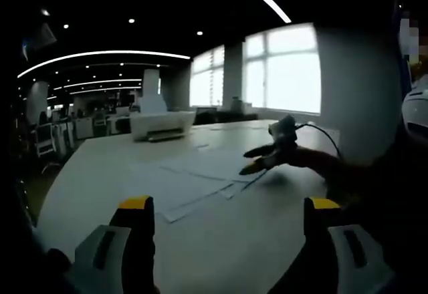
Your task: Organize the stack of printing papers by aligning and flattening the scattered papers on the table
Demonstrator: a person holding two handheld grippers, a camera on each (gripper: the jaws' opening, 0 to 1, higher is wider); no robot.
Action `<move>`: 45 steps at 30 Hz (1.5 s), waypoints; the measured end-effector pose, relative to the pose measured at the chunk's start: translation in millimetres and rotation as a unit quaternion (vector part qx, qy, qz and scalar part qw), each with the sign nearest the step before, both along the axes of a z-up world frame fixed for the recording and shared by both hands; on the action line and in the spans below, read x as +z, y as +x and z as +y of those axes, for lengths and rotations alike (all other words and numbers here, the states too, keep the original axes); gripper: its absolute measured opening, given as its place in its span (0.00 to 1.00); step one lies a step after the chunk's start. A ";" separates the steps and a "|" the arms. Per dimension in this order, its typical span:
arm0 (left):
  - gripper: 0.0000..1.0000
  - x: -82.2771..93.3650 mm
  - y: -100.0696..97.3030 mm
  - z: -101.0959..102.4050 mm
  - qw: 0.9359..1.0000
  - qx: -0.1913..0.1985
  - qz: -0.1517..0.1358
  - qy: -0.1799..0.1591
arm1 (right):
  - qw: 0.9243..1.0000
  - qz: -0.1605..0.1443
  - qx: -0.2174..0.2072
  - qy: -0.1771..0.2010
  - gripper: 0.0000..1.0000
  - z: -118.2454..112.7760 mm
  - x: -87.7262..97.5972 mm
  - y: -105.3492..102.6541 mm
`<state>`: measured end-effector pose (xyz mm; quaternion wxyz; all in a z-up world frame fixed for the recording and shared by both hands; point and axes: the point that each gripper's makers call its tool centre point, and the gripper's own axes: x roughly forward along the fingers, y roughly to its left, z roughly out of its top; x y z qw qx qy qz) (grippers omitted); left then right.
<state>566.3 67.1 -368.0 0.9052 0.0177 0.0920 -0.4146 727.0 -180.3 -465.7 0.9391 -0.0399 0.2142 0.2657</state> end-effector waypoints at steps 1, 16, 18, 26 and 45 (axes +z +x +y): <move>0.95 -0.1 0.0 0.0 1.000 0.000 0.000 0.000 | 1.000 0.000 0.001 -0.005 0.90 0.7 -1.8 0.4; 0.94 -4.9 -0.7 -2.6 1.000 -0.004 0.005 0.003 | 0.999 0.022 0.014 -0.019 0.90 5.7 -22.8 -1.4; 0.94 -4.0 -0.9 -2.7 1.000 -0.004 0.004 0.002 | 0.999 0.020 0.014 -0.021 0.90 5.8 -23.1 -0.6; 0.94 -5.4 -2.2 -4.4 1.000 -0.008 0.005 0.003 | 0.999 0.014 0.012 -0.029 0.90 4.0 -24.8 0.7; 0.94 -6.6 -3.1 -5.0 1.000 -0.011 0.005 0.004 | 1.000 0.013 0.004 -0.028 0.73 0.6 -23.0 2.0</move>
